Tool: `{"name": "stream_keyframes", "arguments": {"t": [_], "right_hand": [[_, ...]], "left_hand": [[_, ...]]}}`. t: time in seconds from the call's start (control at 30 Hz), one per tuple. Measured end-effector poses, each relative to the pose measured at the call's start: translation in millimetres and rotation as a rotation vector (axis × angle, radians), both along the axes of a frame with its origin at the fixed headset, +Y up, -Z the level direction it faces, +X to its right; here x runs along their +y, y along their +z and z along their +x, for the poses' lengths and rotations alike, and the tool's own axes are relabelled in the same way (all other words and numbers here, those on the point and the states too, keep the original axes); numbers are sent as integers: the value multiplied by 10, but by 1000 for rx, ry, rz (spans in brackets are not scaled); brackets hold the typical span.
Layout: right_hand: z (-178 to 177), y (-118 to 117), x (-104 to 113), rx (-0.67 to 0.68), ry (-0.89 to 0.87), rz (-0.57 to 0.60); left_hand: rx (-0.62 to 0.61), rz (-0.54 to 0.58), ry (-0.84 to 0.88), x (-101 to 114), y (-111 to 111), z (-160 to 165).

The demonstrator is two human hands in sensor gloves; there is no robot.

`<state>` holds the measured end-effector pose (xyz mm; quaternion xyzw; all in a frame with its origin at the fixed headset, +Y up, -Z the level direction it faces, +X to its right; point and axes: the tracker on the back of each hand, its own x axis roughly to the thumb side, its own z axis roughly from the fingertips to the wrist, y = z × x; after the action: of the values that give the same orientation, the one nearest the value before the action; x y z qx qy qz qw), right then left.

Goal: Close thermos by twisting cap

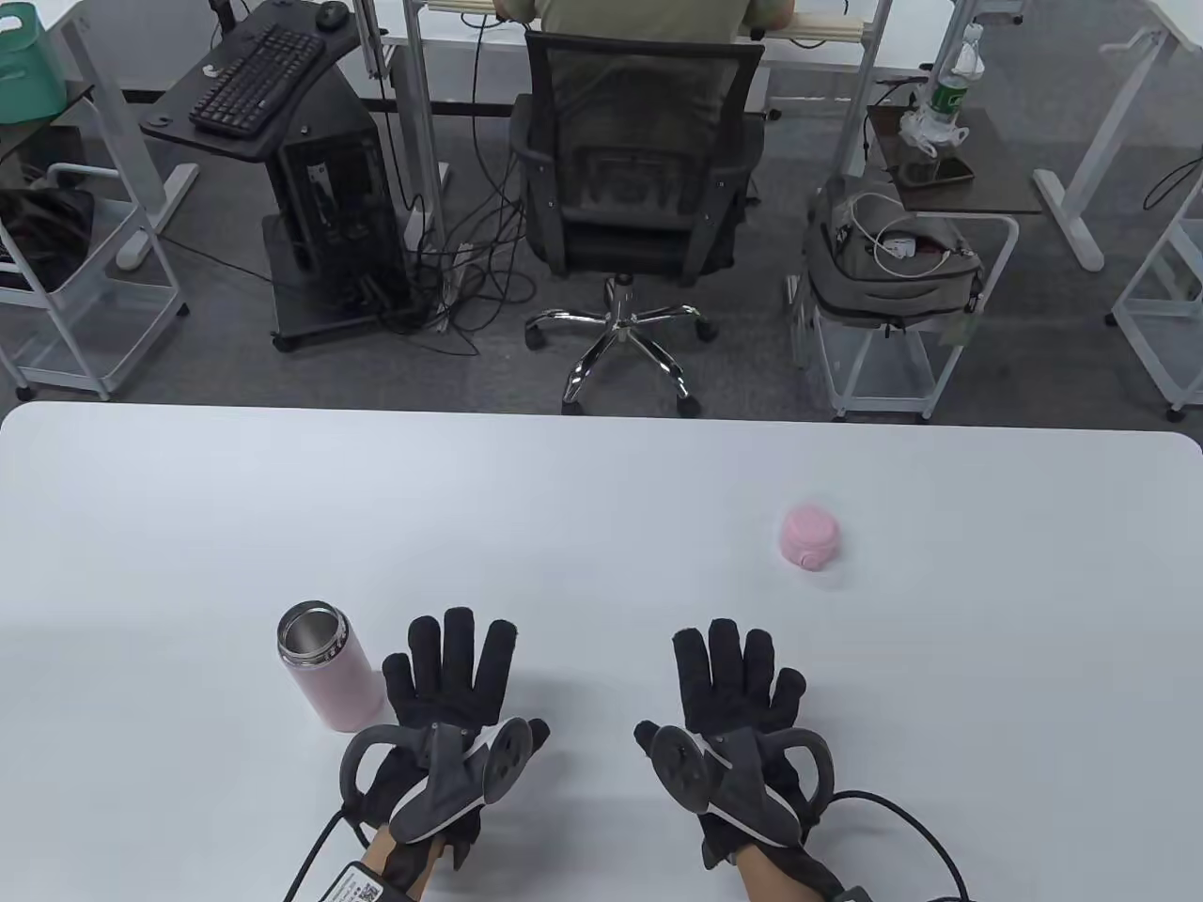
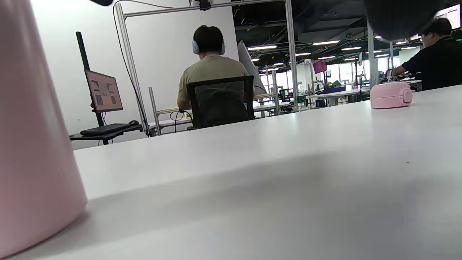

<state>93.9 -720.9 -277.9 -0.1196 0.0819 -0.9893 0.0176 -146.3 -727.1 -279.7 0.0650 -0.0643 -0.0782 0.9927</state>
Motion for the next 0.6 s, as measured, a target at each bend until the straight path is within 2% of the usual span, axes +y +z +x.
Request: {"name": "stream_keyframes", "arguments": {"t": [0.13,0.17,0.23,0.33,0.43,0.53,0.6], "right_hand": [[21,-22,4,5,-38,-7],[27,-25,5,4,-43,-7],[47,-29,9,2,-46,1],[84,-34,14,-6,-53,7],[108,-40,17,-10,-65,4],[123,-45,16,-14,-67,2],[135,-48,15,-17,-69,0]], "left_hand": [[-18,10,37,33,22,-13],[-28,30,41,73,47,-14],[-48,141,78,249,132,-60],[-15,315,226,616,277,-343],[76,379,428,755,379,-844],[160,359,564,683,368,-1321],[213,241,653,536,325,-1598]]}}
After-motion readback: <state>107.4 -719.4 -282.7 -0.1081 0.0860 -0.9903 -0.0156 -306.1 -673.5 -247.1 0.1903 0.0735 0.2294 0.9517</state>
